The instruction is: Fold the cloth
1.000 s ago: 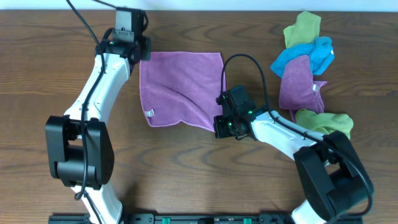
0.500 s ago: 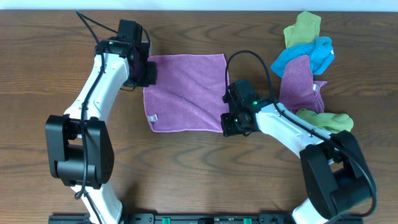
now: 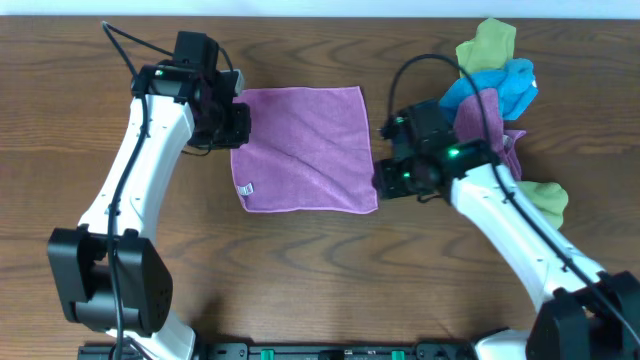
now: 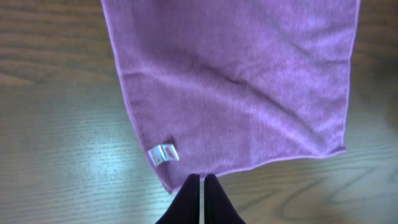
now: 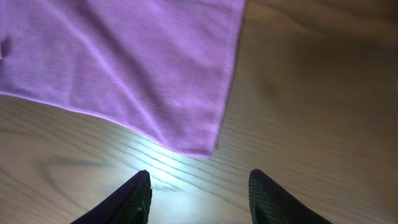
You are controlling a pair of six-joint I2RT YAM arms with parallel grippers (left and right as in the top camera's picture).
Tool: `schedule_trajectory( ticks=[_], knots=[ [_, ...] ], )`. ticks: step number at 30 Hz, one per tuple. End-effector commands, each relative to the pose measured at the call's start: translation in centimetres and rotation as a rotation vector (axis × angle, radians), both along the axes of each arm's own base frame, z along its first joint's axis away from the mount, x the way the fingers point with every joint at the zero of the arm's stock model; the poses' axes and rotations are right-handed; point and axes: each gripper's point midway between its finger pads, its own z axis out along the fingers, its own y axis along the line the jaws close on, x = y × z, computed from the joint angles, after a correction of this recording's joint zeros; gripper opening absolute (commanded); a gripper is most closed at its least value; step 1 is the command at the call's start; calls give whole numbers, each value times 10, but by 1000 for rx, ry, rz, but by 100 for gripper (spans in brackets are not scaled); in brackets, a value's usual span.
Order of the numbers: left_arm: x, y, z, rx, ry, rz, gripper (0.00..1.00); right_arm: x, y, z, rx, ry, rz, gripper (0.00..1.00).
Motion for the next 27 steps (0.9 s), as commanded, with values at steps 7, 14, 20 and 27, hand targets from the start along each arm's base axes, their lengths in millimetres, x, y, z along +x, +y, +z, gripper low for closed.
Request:
schedule_trajectory(
  ticks=[7,14,20,27],
  knots=[
    [-61,1,-61,-189,210,46,7,-20,-13,-32,160,106,-20,63],
    [-86,-9,-68,-391,286,46,28,-30,-14,-43,170,135,-25,68],
    [-80,-16,-59,-477,262,45,90,-30,-14,-43,171,135,-25,67],
    [-51,-27,-40,-629,169,77,95,-29,-14,-42,171,132,-25,70]
  ],
)
